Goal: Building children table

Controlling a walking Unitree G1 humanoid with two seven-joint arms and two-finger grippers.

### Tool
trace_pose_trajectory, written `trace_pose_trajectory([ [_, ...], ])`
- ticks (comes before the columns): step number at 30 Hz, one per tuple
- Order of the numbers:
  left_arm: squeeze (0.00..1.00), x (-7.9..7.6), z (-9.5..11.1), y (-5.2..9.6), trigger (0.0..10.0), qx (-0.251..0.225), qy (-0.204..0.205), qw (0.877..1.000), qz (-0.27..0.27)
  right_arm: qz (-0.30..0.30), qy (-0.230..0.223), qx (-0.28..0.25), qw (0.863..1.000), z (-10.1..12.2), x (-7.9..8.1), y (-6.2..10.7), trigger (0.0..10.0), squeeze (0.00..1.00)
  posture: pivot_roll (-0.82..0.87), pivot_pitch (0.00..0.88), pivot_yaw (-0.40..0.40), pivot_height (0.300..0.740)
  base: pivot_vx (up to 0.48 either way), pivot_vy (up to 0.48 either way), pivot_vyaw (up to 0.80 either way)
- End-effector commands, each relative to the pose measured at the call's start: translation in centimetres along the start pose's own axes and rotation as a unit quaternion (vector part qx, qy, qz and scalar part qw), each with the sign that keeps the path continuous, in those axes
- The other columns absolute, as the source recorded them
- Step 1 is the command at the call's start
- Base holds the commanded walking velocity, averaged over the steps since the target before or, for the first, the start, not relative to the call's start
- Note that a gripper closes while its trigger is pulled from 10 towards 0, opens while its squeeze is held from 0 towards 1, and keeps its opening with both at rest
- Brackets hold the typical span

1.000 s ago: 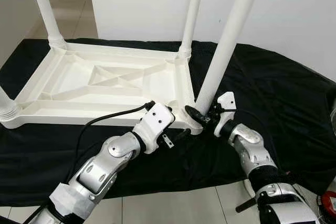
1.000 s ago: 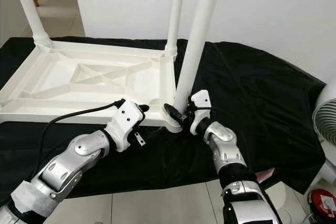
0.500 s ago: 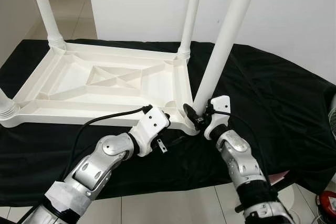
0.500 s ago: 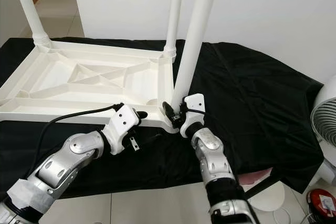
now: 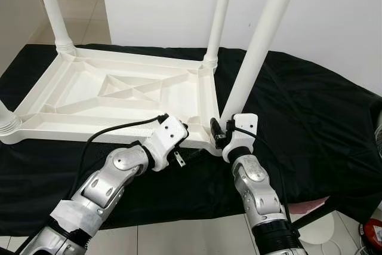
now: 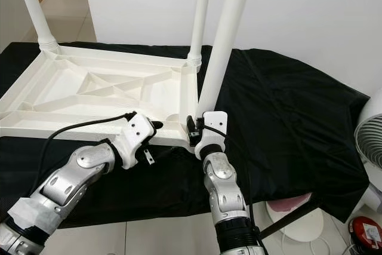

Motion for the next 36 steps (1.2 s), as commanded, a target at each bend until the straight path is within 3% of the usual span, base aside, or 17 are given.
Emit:
trace_pose_trajectory([
  [1,0.0,-0.2,-0.3,-0.1,10.0,0.004,-0.003,1.0,-0.011,0.005,-0.007,0.005,1.0,-0.3,0.0,0.3,10.0,1.0,0.04,0.004,-0.072,0.74,0.0,0.0,0.0],
  [12,0.0,-1.0,-0.8,-0.2,10.0,-0.009,0.016,1.0,0.008,0.038,0.017,-0.02,0.999,1.0,-2.9,1.2,10.0,1.0,0.05,0.0,-0.082,0.74,0.0,0.0,0.0],
  [14,0.0,-1.1,-1.1,-0.2,10.0,-0.018,0.034,0.999,0.027,0.086,0.028,-0.021,0.996,1.0,-3.0,1.5,10.0,0.0,0.06,0.0,-0.087,0.74,0.0,0.0,0.0],
  [22,0.0,-1.8,-1.1,-0.1,10.0,-0.041,0.068,0.995,0.056,0.193,0.048,-0.028,0.98,1.1,-3.5,2.0,10.0,0.0,0.08,0.0,-0.093,0.74,0.0,0.0,0.0],
  [32,0.0,-2.2,-1.2,0.1,10.0,-0.038,0.09,0.994,0.047,0.245,0.068,-0.012,0.967,0.2,-4.0,1.4,10.0,0.0,0.08,0.0,-0.086,0.74,0.0,0.0,0.0],
  [36,0.0,-2.7,-0.6,-0.1,10.0,-0.045,0.096,0.994,0.03,0.265,0.072,-0.007,0.962,-0.2,-3.5,0.6,10.0,0.0,0.08,0.0,-0.081,0.74,0.0,0.0,0.0],
])
Point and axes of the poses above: a point about 5 cm out from each wrist's last joint towards the gripper, its own y axis pointing back from the gripper into the wrist, its own z axis along the axis of the wrist's last joint, x = y × z, the point moved 6 cm from there along -y, pointing out of the wrist towards the gripper, and after that the axes turned 4 degrees about y, right-handed, at the moved point
